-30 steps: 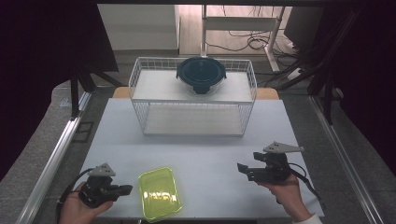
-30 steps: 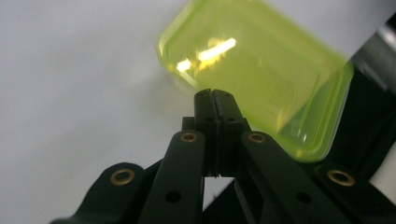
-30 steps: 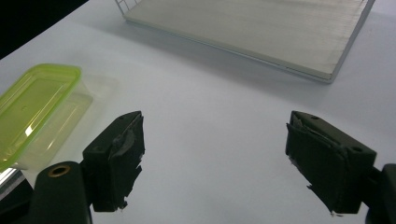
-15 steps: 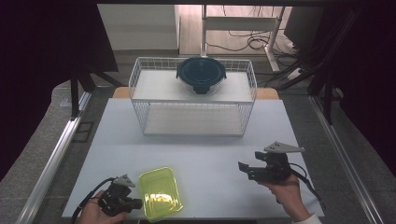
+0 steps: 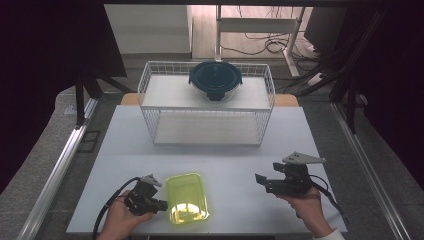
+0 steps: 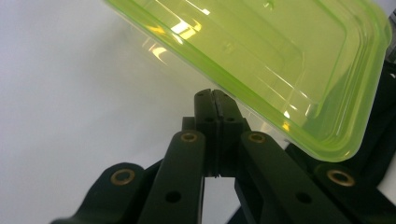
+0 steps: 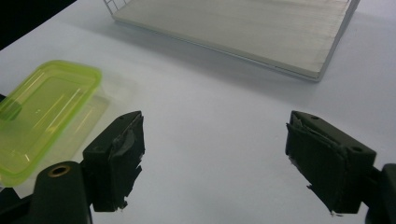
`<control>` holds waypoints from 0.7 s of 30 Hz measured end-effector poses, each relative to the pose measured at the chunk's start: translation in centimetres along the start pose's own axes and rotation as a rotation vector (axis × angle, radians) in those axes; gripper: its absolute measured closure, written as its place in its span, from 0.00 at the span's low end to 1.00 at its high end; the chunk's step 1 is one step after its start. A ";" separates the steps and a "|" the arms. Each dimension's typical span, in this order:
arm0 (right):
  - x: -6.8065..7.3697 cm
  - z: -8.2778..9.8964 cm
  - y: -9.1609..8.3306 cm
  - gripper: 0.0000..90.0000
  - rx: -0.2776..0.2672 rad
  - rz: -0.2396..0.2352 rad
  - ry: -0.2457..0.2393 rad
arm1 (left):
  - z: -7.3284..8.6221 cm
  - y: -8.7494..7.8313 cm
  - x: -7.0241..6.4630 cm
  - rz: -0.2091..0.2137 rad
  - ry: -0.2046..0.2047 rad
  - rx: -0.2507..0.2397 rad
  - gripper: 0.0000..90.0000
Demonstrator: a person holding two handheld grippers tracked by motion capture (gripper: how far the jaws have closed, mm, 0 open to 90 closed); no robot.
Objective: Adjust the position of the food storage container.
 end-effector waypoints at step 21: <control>-0.8 -0.2 -0.7 0.21 -0.029 0.005 0.040 | -5.3 3.1 -1.4 0.021 0.058 0.020 1.00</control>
Point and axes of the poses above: each handheld gripper's, and its own axes: y roughly forward along the jaws, z roughly out of its underside, x roughly to its left, the point moved 6 cm from there along y, roughly forward along the jaws, and after that the axes turned 14 degrees about -z, right-handed, at the moved point
